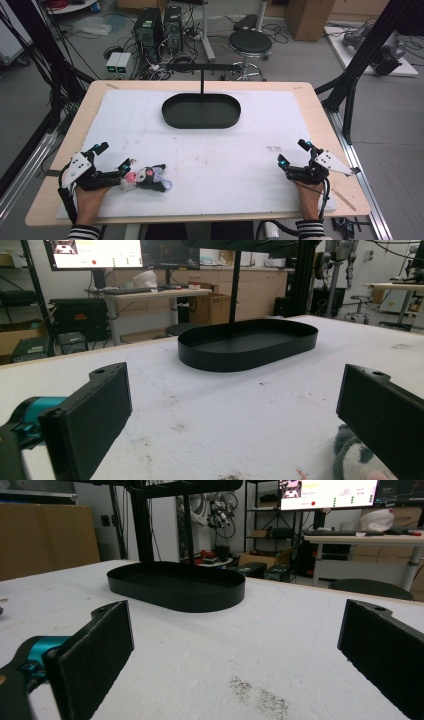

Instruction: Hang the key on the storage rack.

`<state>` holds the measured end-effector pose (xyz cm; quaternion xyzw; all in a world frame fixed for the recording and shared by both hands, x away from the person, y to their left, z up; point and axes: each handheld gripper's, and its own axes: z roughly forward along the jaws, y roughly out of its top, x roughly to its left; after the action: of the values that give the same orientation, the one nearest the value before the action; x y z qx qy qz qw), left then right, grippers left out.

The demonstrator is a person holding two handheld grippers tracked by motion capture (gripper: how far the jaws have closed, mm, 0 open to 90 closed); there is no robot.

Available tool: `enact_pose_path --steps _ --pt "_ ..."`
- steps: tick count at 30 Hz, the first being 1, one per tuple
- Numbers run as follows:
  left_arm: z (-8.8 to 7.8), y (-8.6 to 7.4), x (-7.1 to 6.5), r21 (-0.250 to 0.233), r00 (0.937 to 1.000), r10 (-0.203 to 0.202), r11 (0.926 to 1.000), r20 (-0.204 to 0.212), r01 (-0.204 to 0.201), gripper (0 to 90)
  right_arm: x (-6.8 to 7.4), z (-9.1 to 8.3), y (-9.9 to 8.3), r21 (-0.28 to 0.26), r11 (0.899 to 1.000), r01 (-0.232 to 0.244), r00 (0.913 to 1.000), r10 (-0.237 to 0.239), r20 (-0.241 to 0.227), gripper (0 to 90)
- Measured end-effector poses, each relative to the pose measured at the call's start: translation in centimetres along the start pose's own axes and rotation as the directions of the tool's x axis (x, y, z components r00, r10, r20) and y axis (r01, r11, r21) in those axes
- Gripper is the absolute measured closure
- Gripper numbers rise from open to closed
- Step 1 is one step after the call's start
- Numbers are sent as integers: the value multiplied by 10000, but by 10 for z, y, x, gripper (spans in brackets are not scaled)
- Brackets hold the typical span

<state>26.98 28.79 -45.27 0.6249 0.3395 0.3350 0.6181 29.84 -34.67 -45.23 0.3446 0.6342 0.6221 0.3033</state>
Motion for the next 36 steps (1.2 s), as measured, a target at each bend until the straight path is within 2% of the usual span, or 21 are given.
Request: enact_pose_path --steps 4,9,12,20,22,24,27,30,32,34,35,36 --pt "0 0 -1 41 9999 99 9999 -47 -99 17 -1 0 0 -54 9999 -126 9999 126 -22 4" --pt "1 0 0 83 10000 39 10000 4 -39 17 0 0 0 -9 10000 46 10000 -46 -7 4" --pt "1 0 1 91 10000 -26 10000 50 26 17 0 0 0 -7 10000 0 10000 0 -17 4" --pt "1 1 3 130 9994 -329 9994 133 327 17 2 -1 -1 -196 9994 290 9996 -290 32 4" --pt "1 1 5 98 9988 -457 9989 202 455 17 2 -2 -1 -175 9995 248 9997 -248 21 4" --pt "0 3 7 112 9987 -398 9992 320 395 17 2 -1 -1 -177 9995 243 9997 -242 20 4" --pt "-1 10 10 233 9969 -353 9992 697 338 17 2 -2 -1 -163 9996 246 9997 -245 25 4" --pt "-1 21 13 526 9910 -332 9983 1299 265 17 2 -1 -1 -168 9995 270 9996 -269 32 4" --pt "-1 29 14 747 9852 -163 9972 1707 36 17 2 -2 -1 -140 9996 247 9997 -246 22 4" --pt "0 37 15 1020 9767 -44 9946 2145 -179 17 2 -2 -1 -135 9997 225 9997 -224 29 4" --pt "0 41 16 1224 9726 137 9915 2322 -432 17 2 -2 -1 -143 9998 166 9999 -165 31 5" --pt "1 48 17 1415 9627 456 9862 2666 -859 17 2 -2 -1 -117 9998 146 9999 -146 40 5"
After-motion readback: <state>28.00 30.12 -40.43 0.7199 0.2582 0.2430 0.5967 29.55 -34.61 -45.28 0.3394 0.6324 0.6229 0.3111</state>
